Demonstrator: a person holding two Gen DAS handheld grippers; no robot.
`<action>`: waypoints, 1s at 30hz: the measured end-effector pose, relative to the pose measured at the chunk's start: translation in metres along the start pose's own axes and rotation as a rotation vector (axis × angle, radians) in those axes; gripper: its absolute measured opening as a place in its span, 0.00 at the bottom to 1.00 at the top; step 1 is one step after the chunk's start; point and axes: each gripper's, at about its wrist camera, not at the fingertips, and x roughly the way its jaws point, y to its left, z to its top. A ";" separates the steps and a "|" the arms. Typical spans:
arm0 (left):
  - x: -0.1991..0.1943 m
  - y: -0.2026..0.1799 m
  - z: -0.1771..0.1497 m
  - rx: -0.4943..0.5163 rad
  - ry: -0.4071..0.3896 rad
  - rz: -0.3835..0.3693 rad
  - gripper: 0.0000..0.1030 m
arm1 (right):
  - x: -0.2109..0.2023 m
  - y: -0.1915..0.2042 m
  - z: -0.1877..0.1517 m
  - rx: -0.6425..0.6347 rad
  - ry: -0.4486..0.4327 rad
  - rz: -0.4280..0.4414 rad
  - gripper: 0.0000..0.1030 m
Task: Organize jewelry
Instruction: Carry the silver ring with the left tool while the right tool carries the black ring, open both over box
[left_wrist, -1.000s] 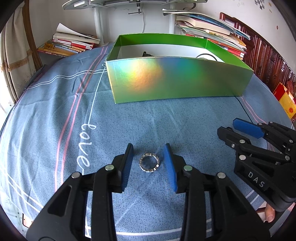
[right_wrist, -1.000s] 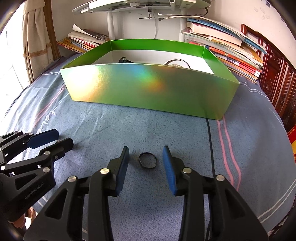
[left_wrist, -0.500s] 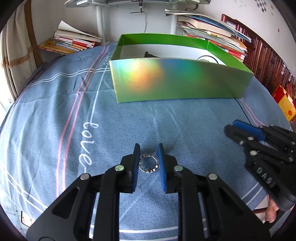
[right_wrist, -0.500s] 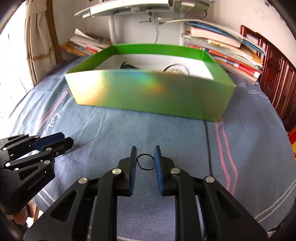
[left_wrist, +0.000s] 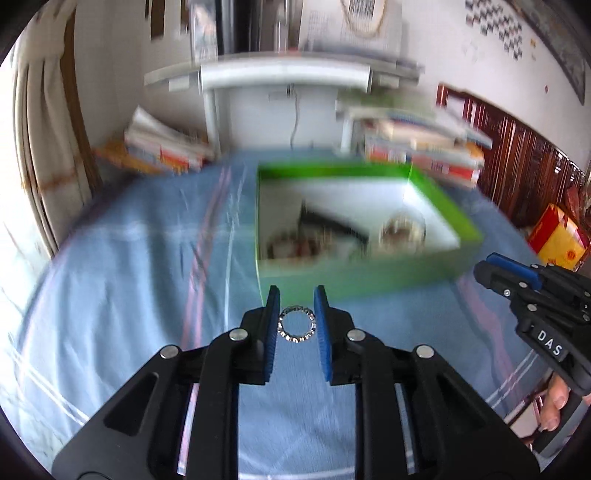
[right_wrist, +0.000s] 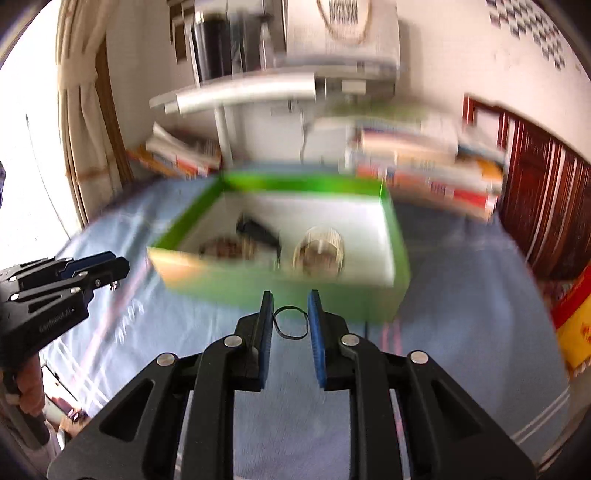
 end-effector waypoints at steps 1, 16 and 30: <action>-0.002 0.000 0.009 0.004 -0.015 -0.001 0.19 | -0.001 0.000 0.009 -0.004 -0.019 -0.007 0.19; 0.133 0.015 0.078 -0.053 0.144 0.000 0.19 | 0.146 -0.024 0.055 0.075 0.174 -0.010 0.19; 0.077 -0.001 0.052 -0.009 -0.009 0.059 0.75 | 0.043 -0.018 0.024 0.095 -0.027 -0.100 0.90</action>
